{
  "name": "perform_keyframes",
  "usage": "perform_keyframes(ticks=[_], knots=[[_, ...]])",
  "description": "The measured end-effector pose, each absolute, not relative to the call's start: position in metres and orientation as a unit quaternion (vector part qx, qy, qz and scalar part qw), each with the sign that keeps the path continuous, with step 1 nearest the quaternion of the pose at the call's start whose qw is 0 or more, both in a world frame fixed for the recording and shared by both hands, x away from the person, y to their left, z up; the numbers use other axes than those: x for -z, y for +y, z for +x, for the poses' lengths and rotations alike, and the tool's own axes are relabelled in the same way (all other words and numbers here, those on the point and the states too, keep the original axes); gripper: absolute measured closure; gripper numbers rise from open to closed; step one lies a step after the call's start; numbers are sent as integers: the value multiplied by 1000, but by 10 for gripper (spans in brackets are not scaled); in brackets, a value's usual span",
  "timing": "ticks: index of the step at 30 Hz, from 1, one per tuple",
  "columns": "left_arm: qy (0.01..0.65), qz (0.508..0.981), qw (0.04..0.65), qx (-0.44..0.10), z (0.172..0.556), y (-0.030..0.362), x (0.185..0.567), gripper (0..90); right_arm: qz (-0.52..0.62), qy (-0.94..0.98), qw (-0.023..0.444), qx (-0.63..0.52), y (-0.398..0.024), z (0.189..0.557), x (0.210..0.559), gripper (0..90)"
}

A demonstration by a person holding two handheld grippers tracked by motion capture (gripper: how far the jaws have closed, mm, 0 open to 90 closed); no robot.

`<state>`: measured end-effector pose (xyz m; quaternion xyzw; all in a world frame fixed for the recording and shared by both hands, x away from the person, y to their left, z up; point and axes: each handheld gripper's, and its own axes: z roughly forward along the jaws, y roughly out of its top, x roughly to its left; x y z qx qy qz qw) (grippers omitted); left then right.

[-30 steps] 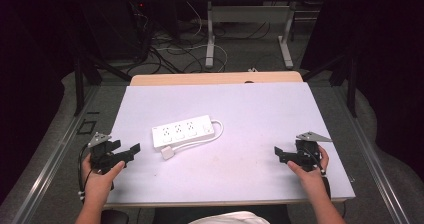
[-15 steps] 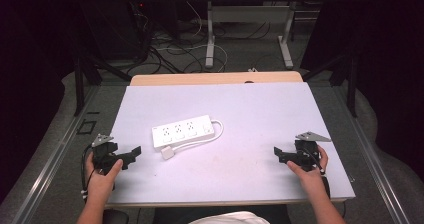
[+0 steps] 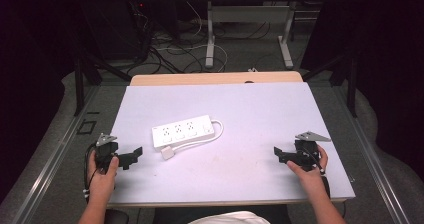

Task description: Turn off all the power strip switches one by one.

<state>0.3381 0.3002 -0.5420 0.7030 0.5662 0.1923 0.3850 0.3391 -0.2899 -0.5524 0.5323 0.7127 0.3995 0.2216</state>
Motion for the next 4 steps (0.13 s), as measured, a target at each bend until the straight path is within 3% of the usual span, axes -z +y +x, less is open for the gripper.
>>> perform_keyframes(ticks=[4], knots=[[566, 703, 387, -189, 338, 301, 541, 1, 532, 714, 221, -397, -290, 340, 553, 93]])
